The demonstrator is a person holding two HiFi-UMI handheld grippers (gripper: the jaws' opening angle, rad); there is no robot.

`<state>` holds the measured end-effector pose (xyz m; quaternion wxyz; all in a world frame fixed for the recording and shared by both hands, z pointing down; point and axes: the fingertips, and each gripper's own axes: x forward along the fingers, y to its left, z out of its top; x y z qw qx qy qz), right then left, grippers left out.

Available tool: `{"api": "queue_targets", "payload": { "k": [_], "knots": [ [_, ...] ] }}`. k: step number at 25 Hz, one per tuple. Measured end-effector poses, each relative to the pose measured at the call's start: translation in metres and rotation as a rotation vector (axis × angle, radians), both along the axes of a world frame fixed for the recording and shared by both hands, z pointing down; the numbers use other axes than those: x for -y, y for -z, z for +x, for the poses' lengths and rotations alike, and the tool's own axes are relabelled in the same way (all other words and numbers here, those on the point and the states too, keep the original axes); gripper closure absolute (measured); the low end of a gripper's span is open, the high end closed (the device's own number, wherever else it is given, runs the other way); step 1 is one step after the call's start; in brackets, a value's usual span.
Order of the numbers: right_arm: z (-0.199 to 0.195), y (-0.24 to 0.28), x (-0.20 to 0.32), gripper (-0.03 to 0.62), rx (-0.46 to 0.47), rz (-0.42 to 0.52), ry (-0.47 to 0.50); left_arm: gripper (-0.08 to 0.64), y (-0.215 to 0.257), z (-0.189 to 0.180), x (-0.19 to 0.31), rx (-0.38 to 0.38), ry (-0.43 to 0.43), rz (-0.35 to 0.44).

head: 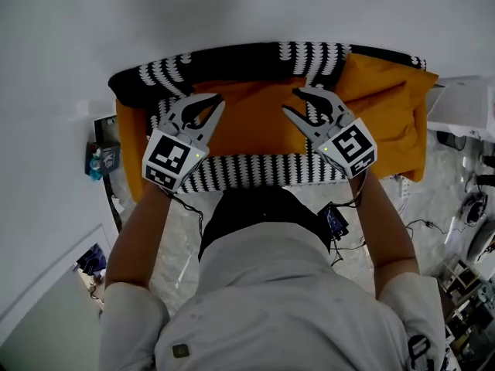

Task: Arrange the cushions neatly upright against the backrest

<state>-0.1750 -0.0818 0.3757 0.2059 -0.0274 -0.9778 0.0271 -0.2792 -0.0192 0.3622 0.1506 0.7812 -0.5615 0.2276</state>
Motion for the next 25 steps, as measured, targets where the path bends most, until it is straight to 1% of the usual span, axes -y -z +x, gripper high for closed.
{"api": "queue_targets", "payload": {
  "k": [1, 5, 7, 10, 14, 18, 22, 24, 25],
  "knots": [
    [-0.003, -0.011, 0.0, 0.422, -0.028, 0.005, 0.024, 0.541, -0.01, 0.001, 0.002, -0.002, -0.018, -0.013],
    [-0.014, -0.05, 0.001, 0.402, -0.112, 0.032, 0.109, 0.469, -0.055, -0.001, 0.011, -0.005, -0.071, -0.087],
    [-0.02, -0.068, 0.006, 0.397, -0.143, 0.027, 0.131, 0.445, -0.077, -0.003, 0.015, -0.009, -0.099, -0.129],
    [-0.028, -0.096, 0.013, 0.393, -0.195, 0.026, 0.158, 0.403, -0.106, -0.003, 0.022, -0.041, -0.149, -0.188],
    [-0.035, -0.143, 0.012, 0.38, -0.276, 0.01, 0.211, 0.353, -0.15, -0.006, 0.026, -0.04, -0.208, -0.267],
    [-0.042, -0.195, 0.015, 0.36, -0.355, 0.007, 0.251, 0.317, -0.195, -0.018, 0.035, -0.011, -0.241, -0.333],
    [-0.046, -0.246, 0.02, 0.348, -0.422, 0.004, 0.283, 0.282, -0.251, -0.033, 0.034, 0.053, -0.287, -0.43],
    [-0.045, -0.27, 0.025, 0.347, -0.461, 0.005, 0.299, 0.253, -0.277, -0.038, 0.031, 0.056, -0.304, -0.487],
    [-0.043, -0.282, 0.028, 0.347, -0.484, 0.007, 0.307, 0.25, -0.289, -0.039, 0.031, 0.057, -0.311, -0.511]
  ]
}}
